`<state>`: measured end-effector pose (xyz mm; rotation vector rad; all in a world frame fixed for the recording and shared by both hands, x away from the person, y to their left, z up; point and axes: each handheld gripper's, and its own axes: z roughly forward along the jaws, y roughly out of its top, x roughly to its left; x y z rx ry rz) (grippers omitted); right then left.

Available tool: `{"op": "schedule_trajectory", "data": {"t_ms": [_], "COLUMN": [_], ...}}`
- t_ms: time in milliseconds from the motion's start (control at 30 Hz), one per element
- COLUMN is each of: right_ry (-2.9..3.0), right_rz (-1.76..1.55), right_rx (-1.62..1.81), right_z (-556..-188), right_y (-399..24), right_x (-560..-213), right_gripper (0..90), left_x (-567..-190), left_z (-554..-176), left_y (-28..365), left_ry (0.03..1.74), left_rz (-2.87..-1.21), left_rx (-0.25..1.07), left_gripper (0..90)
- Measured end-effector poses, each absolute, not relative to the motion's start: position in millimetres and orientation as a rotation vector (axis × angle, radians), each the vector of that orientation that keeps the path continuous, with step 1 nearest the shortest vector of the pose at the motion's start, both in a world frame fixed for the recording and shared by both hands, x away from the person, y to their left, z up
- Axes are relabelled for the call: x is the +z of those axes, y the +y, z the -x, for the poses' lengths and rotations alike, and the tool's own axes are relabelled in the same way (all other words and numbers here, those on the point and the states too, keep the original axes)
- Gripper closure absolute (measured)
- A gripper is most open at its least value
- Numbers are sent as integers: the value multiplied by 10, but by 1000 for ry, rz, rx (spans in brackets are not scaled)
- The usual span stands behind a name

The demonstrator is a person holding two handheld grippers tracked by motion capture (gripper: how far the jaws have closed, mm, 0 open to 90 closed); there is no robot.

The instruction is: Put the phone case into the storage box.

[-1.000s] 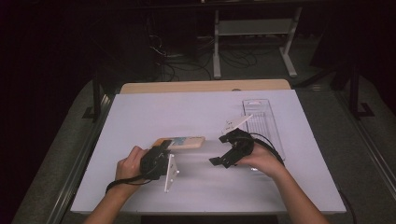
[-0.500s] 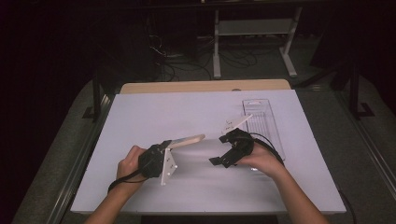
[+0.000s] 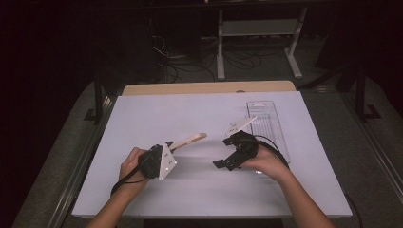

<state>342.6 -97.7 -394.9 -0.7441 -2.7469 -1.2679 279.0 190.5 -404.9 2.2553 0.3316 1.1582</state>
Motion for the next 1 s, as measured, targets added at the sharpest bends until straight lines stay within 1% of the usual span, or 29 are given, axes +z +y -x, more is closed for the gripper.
{"op": "schedule_trajectory", "data": {"t_ms": [767, 1000], "right_ry": [-2754, -2723], "right_rz": [757, 790], "right_rx": [-1271, -1296], "right_z": [-3432, -3452], "right_y": [-977, -998], "right_x": [-3951, -3946], "right_gripper": [24, 10], "left_x": [-3937, -3907], "left_z": [-2918, -2967], "left_y": [2062, 2127], "left_ry": [575, 636], "left_rz": [-2118, -2107], "left_rx": [906, 858], "left_gripper": [791, 791]}}
